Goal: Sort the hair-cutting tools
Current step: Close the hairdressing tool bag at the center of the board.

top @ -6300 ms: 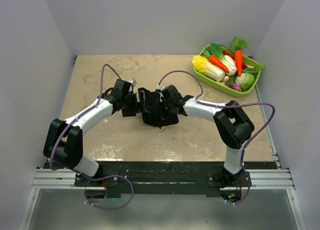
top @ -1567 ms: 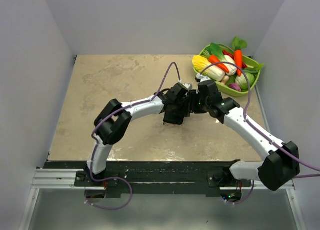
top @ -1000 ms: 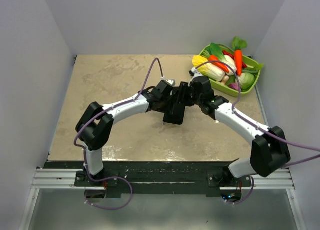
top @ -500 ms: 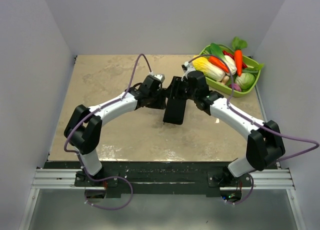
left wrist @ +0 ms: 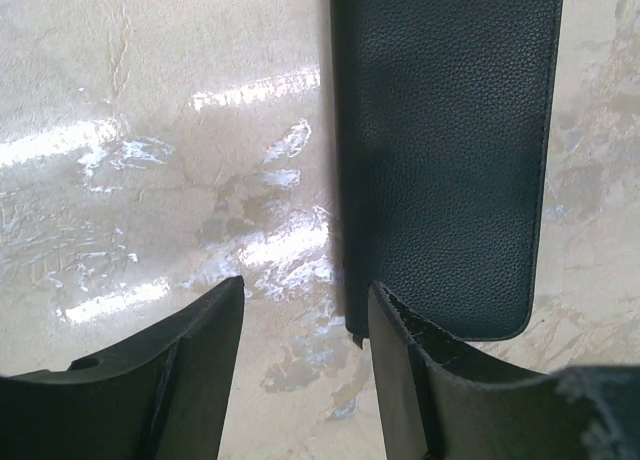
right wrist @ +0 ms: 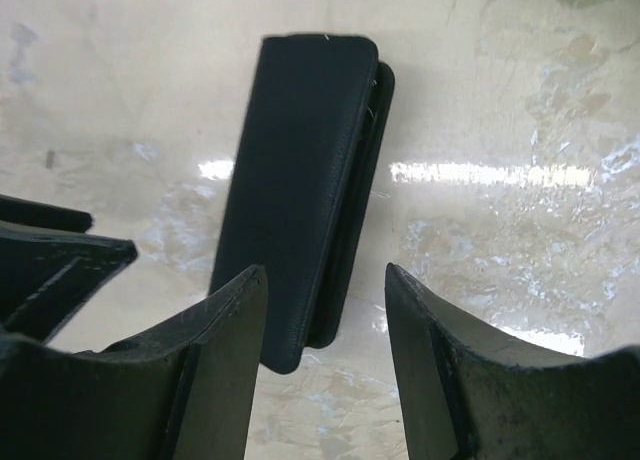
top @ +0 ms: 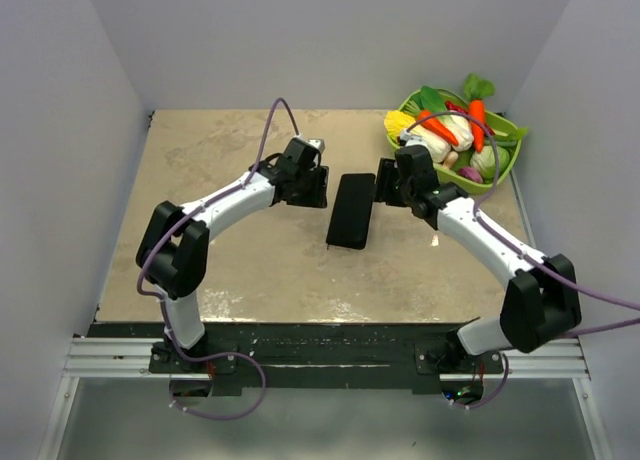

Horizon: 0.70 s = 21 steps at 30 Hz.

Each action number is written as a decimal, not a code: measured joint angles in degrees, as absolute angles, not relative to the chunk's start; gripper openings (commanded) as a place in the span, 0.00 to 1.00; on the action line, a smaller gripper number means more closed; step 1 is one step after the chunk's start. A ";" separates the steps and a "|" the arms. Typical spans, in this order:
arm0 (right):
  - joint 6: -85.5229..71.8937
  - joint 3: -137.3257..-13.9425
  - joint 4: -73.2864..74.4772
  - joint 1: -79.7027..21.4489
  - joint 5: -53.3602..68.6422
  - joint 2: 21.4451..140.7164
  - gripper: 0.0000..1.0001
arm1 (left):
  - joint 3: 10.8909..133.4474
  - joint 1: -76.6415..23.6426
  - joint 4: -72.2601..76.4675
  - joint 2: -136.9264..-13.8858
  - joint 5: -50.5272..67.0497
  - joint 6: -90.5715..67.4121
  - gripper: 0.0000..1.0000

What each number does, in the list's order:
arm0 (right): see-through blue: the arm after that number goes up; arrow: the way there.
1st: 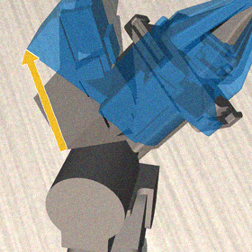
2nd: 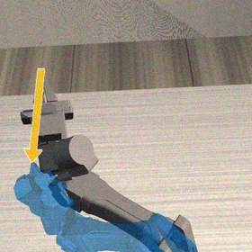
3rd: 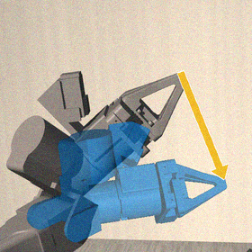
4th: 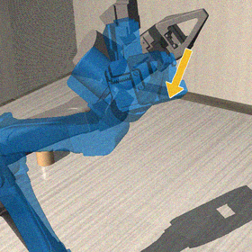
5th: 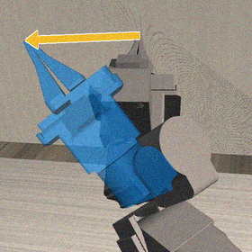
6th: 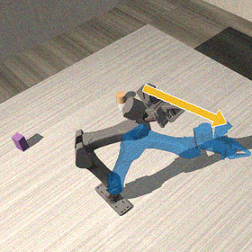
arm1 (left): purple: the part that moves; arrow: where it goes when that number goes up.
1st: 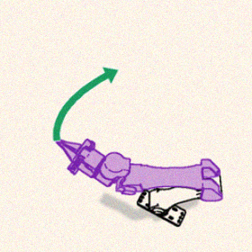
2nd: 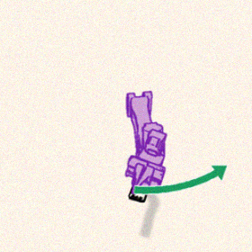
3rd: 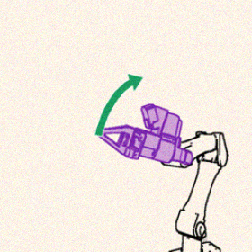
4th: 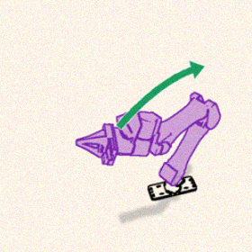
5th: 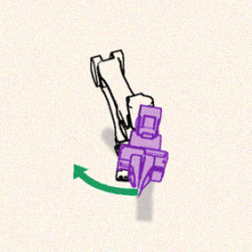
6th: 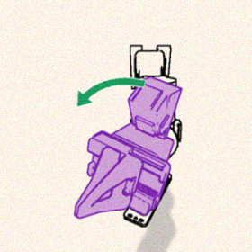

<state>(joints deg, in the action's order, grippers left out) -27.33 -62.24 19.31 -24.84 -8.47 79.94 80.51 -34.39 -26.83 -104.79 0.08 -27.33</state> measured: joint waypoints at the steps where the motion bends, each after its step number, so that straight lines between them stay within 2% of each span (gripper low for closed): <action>1: -27.14 -62.26 19.33 -24.86 -8.43 81.14 0.55 | 81.10 -34.39 -26.98 -105.27 0.08 -27.29 0.57; 11: -26.17 -63.05 18.74 -24.86 -8.29 95.26 0.55 | 82.76 -33.47 -27.51 -107.74 0.86 -27.16 0.58; 21: -25.89 -64.05 16.67 -24.86 -7.99 97.91 0.55 | 82.72 -32.10 -27.46 -108.22 1.58 -27.16 0.58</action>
